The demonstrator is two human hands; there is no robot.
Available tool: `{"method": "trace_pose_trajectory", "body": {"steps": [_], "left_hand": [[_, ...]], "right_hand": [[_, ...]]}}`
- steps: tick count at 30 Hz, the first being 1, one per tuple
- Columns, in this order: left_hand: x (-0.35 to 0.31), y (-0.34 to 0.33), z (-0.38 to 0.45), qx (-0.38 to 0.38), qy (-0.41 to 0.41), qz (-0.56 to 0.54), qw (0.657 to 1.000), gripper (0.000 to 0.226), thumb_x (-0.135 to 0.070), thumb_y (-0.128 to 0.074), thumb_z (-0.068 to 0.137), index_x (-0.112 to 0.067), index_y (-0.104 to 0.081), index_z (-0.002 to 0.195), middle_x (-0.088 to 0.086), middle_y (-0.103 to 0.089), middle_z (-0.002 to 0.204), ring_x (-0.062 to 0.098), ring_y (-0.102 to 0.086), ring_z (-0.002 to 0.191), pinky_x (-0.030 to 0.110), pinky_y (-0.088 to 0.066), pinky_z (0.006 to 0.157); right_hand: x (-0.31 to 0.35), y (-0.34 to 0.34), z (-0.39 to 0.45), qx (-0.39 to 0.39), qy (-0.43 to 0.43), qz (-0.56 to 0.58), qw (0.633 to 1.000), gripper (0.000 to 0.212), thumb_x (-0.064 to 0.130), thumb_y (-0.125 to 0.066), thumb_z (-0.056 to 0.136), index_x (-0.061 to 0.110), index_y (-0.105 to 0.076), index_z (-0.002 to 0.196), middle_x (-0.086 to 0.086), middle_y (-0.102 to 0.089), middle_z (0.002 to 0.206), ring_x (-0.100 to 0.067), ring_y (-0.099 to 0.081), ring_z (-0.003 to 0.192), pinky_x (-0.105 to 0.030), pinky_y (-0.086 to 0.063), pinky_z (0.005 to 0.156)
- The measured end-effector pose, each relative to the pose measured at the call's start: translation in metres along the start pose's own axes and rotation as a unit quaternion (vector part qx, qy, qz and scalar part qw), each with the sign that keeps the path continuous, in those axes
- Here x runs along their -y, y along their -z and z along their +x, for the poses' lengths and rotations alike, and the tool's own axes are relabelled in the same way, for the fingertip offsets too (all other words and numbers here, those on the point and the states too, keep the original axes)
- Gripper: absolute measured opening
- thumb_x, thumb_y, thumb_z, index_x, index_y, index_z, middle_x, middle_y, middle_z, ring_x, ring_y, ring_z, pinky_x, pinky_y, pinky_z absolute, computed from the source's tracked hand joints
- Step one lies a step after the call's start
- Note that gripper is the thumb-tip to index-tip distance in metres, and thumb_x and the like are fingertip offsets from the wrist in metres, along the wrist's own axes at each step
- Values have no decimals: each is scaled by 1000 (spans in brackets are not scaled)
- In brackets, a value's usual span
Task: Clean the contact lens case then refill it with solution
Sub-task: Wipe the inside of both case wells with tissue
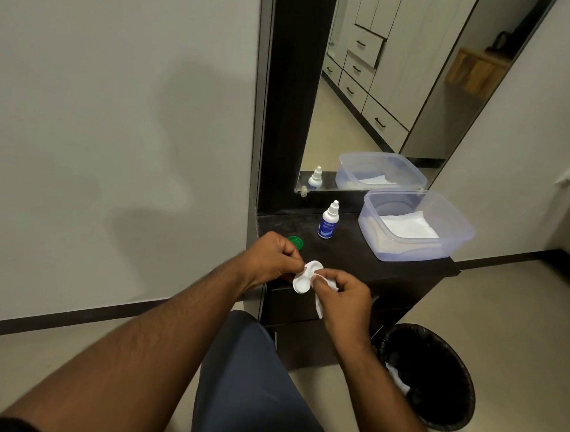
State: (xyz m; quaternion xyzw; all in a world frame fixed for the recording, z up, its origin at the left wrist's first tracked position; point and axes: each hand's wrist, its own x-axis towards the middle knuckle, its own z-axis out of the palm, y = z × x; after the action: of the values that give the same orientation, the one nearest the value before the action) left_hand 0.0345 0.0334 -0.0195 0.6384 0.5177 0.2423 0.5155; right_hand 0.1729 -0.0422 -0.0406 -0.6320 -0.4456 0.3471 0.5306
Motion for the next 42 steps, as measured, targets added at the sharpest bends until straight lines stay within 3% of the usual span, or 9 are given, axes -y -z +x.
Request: {"method": "trace_pose_trajectory", "body": {"steps": [6, 9, 14, 22, 26, 28, 30, 35, 42], "left_hand": [[0, 1, -3, 8, -16, -4, 1000, 14, 4, -65, 79, -6, -70, 70, 10, -70, 77, 12, -66, 71, 21, -55, 67], [1, 2, -4, 12, -21, -11, 1000, 10, 4, -66, 80, -2, -71, 74, 10, -71, 77, 12, -66, 70, 18, -55, 65], [4, 1, -2, 5, -27, -13, 1000, 5, 0, -68, 79, 3, -72, 80, 19, -72, 86, 18, -66, 76, 28, -57, 75], [5, -3, -2, -11, -11, -11, 1000, 9, 2, -68, 78, -4, -72, 72, 6, -72, 77, 12, -66, 73, 20, -54, 67], [3, -2, -1, -9, -7, -13, 1000, 15, 2, -68, 78, -9, -69, 67, 4, -70, 75, 11, -65, 72, 22, -53, 67], [3, -3, -2, -9, -8, -11, 1000, 16, 2, -67, 78, -9, -69, 67, 3, -69, 73, 10, -65, 70, 21, -52, 64], [3, -3, -3, -7, -11, -13, 1000, 14, 2, -68, 78, -8, -70, 68, 3, -69, 71, 9, -64, 68, 20, -51, 63], [3, -1, -3, -5, -26, -8, 1000, 9, 2, -68, 77, -5, -71, 73, 4, -69, 73, 9, -64, 68, 20, -54, 66], [-2, 4, -3, 30, -17, 9, 999, 6, 0, -66, 80, -2, -71, 81, 1, -68, 74, 4, -62, 68, 19, -50, 64]], "right_hand": [[18, -5, 5, -9, -40, -39, 998, 15, 7, -70, 78, 16, -68, 66, 2, -66, 62, -9, -59, 56, -12, -44, 47], [23, -9, 10, -30, -148, 47, 987, 5, 5, -70, 78, 7, -70, 74, -8, -69, 67, -17, -62, 58, -22, -46, 45], [33, -14, 15, -17, -337, 386, 859, 20, -4, -61, 85, -5, -62, 105, -18, -65, 88, -21, -64, 70, -26, -53, 43], [29, 3, 22, -115, -274, 465, 834, 31, 2, -58, 88, -1, -58, 119, -15, -65, 97, -19, -63, 82, -26, -49, 61], [23, 16, 15, -76, -208, 323, 920, 15, 0, -63, 84, 3, -67, 98, -16, -69, 90, -19, -63, 72, -27, -51, 60], [21, 17, 14, -16, -106, 147, 983, 12, 3, -67, 81, 9, -72, 91, -9, -73, 88, -15, -66, 73, -26, -51, 64], [21, 18, 19, 59, 36, -60, 996, 15, 8, -66, 83, 14, -75, 93, 1, -73, 89, -9, -66, 81, -22, -49, 73], [32, 17, 43, 197, 285, -404, 847, 20, 17, -56, 89, 15, -69, 103, -2, -60, 96, -15, -52, 92, -22, -38, 75], [43, 29, 62, 351, 419, -492, 677, 31, 18, -58, 88, 20, -61, 119, -1, -57, 104, -13, -45, 94, -22, -33, 76]]}}
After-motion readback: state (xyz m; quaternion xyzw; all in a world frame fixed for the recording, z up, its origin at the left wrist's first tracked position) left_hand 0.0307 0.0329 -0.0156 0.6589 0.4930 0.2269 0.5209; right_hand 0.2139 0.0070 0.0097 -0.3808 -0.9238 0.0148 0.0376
